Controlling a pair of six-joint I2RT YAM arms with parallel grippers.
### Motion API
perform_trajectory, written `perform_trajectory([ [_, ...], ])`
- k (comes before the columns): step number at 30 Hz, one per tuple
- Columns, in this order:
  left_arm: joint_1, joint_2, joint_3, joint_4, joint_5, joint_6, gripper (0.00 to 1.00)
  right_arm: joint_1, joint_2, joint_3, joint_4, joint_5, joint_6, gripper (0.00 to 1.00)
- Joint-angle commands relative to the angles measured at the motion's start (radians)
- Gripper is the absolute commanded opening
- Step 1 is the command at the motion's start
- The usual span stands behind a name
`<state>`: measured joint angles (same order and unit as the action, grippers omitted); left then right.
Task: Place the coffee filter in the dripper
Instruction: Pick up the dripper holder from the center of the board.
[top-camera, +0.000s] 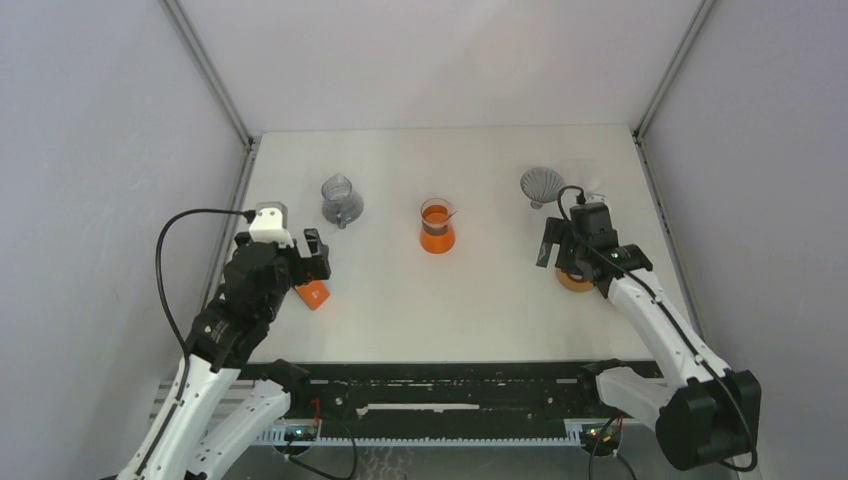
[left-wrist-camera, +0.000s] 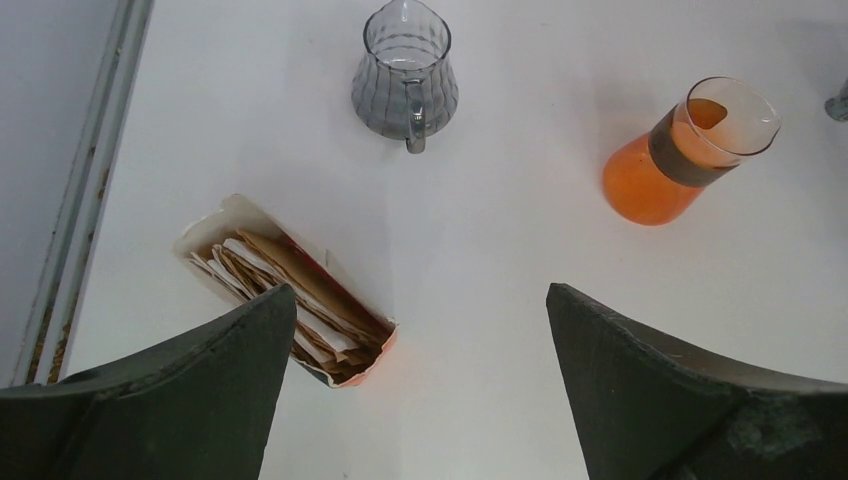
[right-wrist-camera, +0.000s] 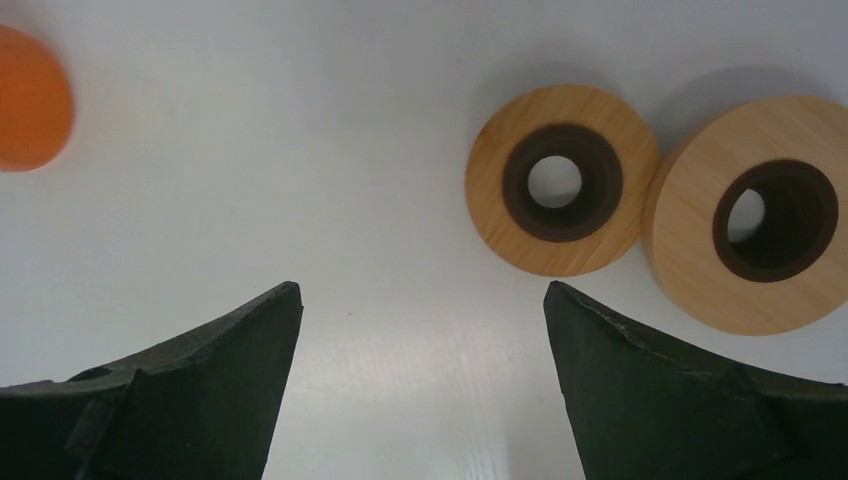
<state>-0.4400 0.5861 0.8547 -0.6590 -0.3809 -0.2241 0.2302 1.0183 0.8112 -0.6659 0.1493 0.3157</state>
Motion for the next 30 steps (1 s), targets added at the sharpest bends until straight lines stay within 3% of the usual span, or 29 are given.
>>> perform_trajectory([
  [1, 0.046, -0.004, -0.022, 0.077, 0.104, 0.018, 1.00, -0.031, 0.080, 0.037, 0.064, 0.059, -0.027, 0.99],
  [17, 0.051, -0.032, -0.042, 0.076, 0.083, 0.020, 1.00, -0.113, 0.476, 0.110, 0.157, 0.029, -0.054, 0.81],
  [22, 0.052, -0.031, -0.044, 0.078, 0.086, 0.022, 1.00, -0.113, 0.532, 0.119, 0.159, 0.025, -0.062, 0.71],
  [30, 0.052, -0.030, -0.045, 0.079, 0.088, 0.023, 1.00, -0.105, 0.569, 0.121, 0.156, 0.041, -0.070, 0.66],
])
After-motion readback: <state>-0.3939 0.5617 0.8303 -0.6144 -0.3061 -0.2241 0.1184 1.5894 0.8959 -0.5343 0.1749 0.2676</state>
